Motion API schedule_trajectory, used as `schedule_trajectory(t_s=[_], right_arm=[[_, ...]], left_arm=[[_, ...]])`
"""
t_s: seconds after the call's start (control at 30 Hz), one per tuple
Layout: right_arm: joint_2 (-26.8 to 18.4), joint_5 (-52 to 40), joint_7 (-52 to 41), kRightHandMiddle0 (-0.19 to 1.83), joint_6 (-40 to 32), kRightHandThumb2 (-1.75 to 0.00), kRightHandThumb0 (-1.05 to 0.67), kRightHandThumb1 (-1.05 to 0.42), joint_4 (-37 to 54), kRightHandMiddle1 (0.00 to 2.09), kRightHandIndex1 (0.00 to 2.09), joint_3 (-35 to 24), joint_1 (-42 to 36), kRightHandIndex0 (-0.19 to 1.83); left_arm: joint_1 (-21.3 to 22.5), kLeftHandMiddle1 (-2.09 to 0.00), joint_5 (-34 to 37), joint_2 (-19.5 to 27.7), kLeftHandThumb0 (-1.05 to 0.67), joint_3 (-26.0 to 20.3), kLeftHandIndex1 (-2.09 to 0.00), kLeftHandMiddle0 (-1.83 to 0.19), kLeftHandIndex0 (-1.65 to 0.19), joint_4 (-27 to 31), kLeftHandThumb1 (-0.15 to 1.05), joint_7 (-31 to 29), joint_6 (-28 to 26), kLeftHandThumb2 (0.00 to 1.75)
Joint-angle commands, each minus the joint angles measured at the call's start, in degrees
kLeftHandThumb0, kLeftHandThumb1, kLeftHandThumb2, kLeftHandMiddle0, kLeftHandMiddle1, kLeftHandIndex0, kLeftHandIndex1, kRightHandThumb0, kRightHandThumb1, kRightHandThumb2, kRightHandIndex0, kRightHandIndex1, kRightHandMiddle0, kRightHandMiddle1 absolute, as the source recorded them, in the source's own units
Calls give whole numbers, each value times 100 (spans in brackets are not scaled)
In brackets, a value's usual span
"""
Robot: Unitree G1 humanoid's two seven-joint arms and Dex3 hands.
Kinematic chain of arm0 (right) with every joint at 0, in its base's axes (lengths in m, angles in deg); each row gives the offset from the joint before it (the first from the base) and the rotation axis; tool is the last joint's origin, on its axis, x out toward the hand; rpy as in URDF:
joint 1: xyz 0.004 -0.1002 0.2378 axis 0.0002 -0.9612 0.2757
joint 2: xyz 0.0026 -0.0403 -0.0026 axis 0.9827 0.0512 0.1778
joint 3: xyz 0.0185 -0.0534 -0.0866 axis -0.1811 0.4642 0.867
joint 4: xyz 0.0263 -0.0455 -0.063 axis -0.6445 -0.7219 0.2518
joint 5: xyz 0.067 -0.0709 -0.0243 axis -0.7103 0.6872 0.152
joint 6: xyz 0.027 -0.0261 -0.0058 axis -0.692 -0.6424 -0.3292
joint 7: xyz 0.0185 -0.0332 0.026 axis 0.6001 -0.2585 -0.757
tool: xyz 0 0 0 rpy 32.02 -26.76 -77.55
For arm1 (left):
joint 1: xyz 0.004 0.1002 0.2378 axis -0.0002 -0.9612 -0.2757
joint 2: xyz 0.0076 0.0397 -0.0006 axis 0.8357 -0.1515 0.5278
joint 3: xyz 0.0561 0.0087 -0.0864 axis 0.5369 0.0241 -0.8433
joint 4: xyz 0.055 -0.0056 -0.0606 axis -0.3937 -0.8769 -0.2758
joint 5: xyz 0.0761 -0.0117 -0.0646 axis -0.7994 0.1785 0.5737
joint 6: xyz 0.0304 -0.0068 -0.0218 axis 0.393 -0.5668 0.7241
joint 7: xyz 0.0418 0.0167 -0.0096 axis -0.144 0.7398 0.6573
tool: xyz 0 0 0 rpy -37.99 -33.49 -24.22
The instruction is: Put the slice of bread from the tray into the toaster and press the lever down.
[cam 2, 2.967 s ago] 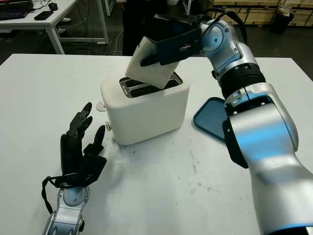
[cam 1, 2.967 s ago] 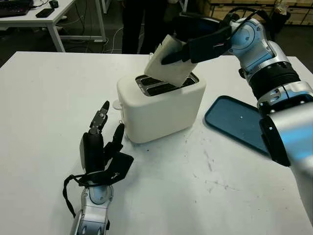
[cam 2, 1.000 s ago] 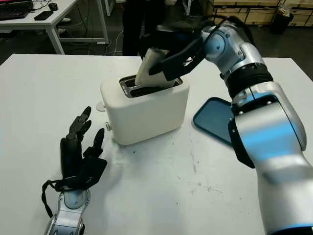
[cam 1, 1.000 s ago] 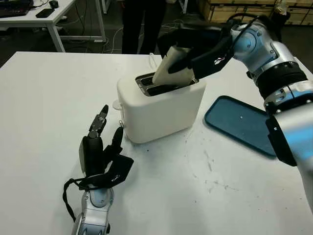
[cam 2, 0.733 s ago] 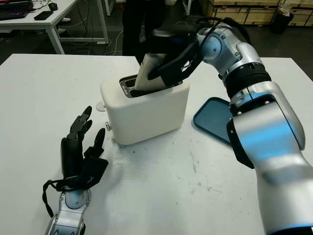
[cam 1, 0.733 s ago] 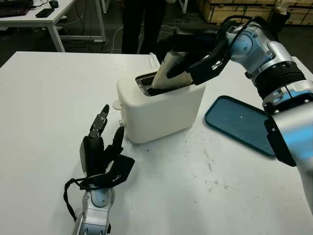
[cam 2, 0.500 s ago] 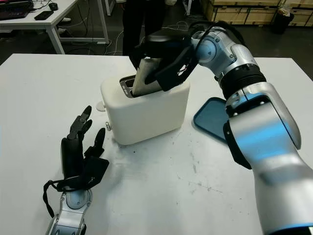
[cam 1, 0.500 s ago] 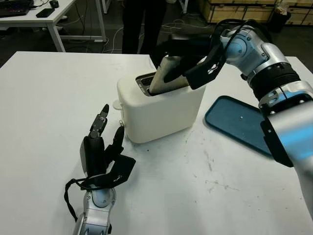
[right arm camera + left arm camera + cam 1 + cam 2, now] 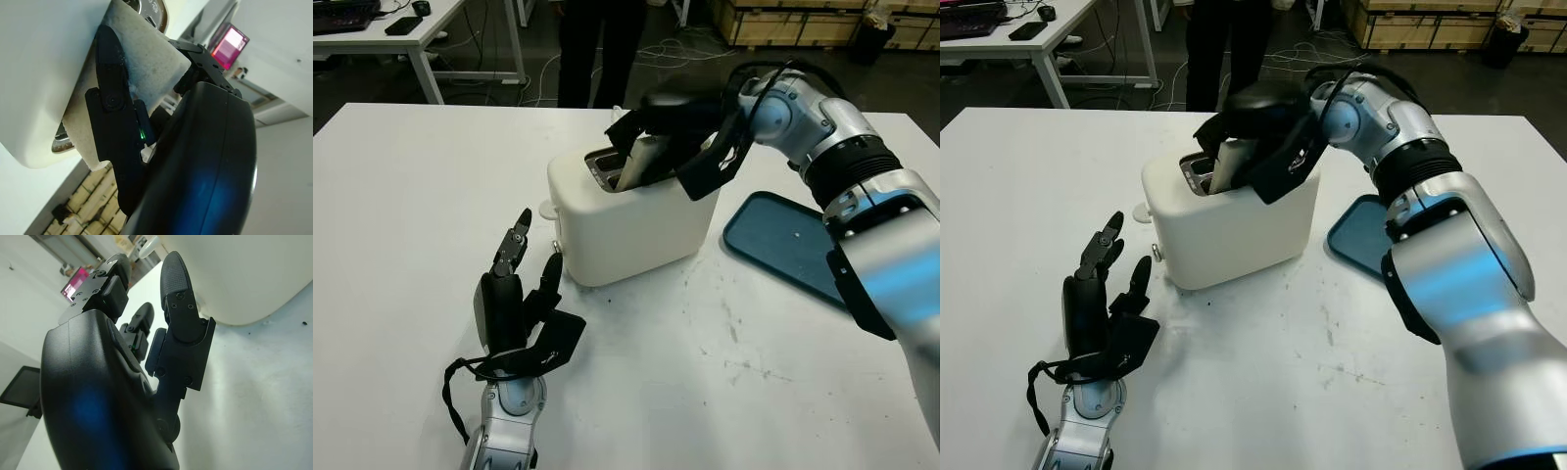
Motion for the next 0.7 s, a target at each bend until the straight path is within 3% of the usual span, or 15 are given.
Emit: schedule_trajectory(t_s=[0.0,0.03,0.07,0.17,0.33,0.67], right_arm=[[-93,173,12,73,46,-1,-79,-88,11,110,144,108,10,61],[-111,211,26,70,41,0,-82,-87,14,78,117,139,32,47],[-128,253,48,71,31,0,-84,-87,24,60,104,173,53,42],[-195,434,221,65,17,0,-84,-88,94,27,87,288,128,25],[-231,539,404,59,-103,0,-83,-85,129,12,81,304,191,14],[-335,389,655,61,-173,0,-81,-83,111,7,81,107,311,17]], left_arm=[[-7,-27,-30,-82,-54,14,0,-45,-45,-26,92,44,3,52],[-9,-27,-16,-88,-54,15,0,-44,-45,-26,92,37,2,52],[-12,-26,-10,-95,-54,16,0,-44,-45,-21,92,32,-9,52],[-24,-26,-18,-96,-55,25,0,-44,-45,-5,92,22,-28,53],[-46,-26,-17,-77,-55,35,0,-44,-44,1,92,12,-3,53],[1,-26,-9,-80,-56,15,-1,-46,-46,-91,92,58,33,52]])
